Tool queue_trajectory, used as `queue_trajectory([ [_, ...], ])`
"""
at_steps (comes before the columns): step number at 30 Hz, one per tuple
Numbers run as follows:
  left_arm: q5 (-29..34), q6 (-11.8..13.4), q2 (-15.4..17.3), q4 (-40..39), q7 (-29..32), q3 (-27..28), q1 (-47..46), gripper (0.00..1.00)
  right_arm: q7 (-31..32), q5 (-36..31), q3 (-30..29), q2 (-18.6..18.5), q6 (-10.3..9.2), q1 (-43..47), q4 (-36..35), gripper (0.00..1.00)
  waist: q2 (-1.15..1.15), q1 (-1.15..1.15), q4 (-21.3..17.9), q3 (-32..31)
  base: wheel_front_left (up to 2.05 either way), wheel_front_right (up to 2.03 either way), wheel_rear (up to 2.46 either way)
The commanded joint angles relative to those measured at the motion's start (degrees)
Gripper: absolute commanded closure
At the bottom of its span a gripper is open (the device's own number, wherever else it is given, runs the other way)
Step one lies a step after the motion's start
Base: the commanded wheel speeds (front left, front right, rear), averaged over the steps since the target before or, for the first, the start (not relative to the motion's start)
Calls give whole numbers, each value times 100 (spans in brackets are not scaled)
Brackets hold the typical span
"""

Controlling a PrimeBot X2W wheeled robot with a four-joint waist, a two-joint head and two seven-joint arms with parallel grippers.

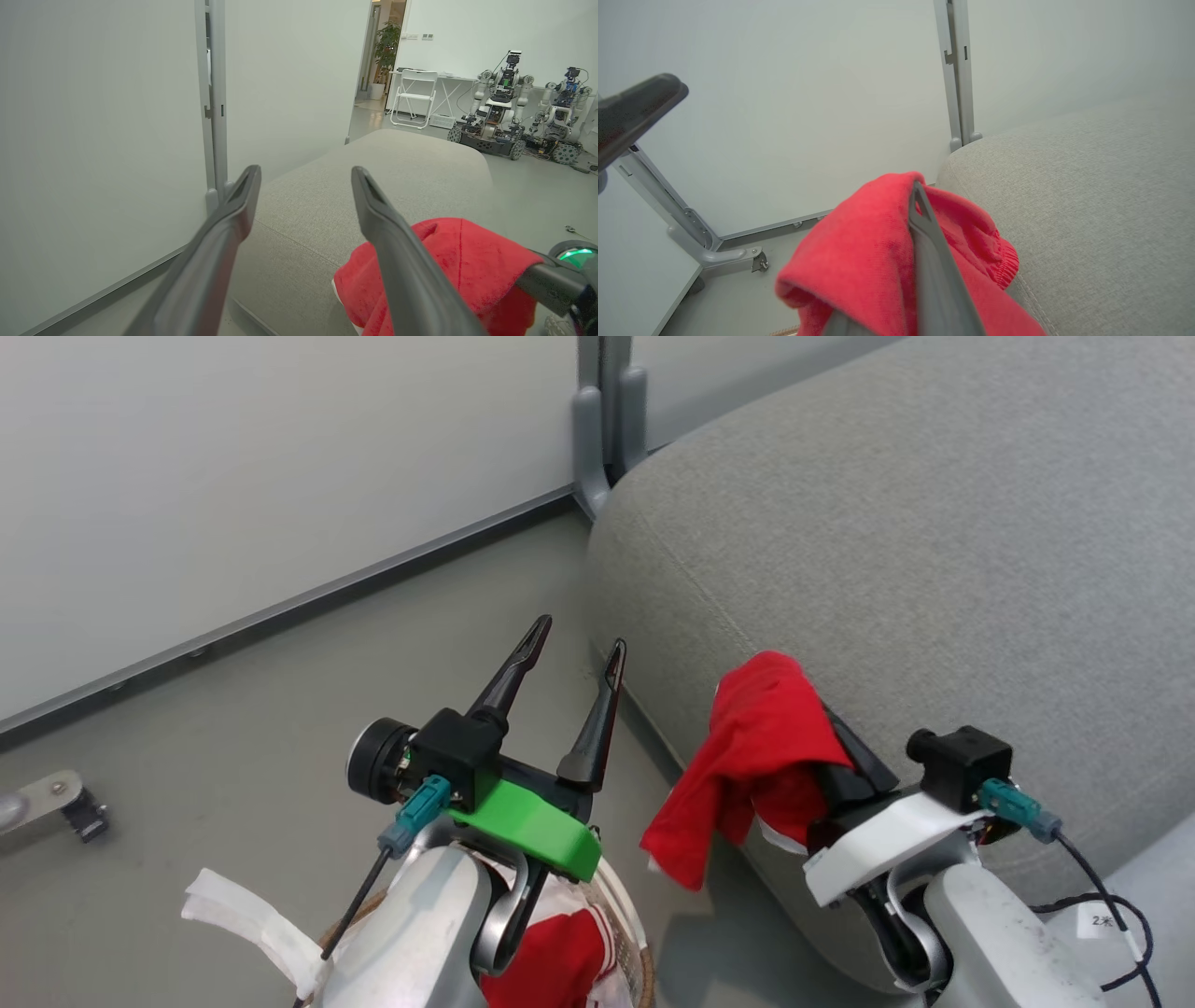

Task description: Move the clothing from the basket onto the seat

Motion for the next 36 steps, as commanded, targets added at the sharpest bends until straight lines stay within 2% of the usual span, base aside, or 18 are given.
queue_trajectory([
  [1,62,-59,31,18,-1,-25,-1,0,-26,46,-157,-1,-6,32,-79,100,45,0,-723,399,0,0,0],
  [6,180,-151,36,178,-1,-119,-167,0,-26,122,-602,-71,-6,-104,-205,100,45,0,-772,662,0,0,0],
  [13,398,-194,34,405,-1,-52,-195,0,-26,217,-735,-575,-6,-1090,27,100,45,0,-718,1117,0,0,0],
  [17,585,-246,35,545,-2,-81,-334,0,-26,-29,-867,-1015,-6,-1917,335,100,45,0,-418,1537,0,0,0],
  [25,832,-331,33,664,-2,-130,-715,0,-26,-245,-1284,-1521,-6,-3386,1027,100,45,0,168,2348,0,0,0],
  [29,858,-332,33,643,-1,-204,-872,0,-26,-303,-1587,-1687,-7,-3688,1369,100,45,0,453,2611,0,0,0],
  [36,880,-300,31,687,-2,-167,-954,0,-26,-539,-2134,-1557,-7,-3369,2186,100,45,0,742,2831,0,0,0],
])
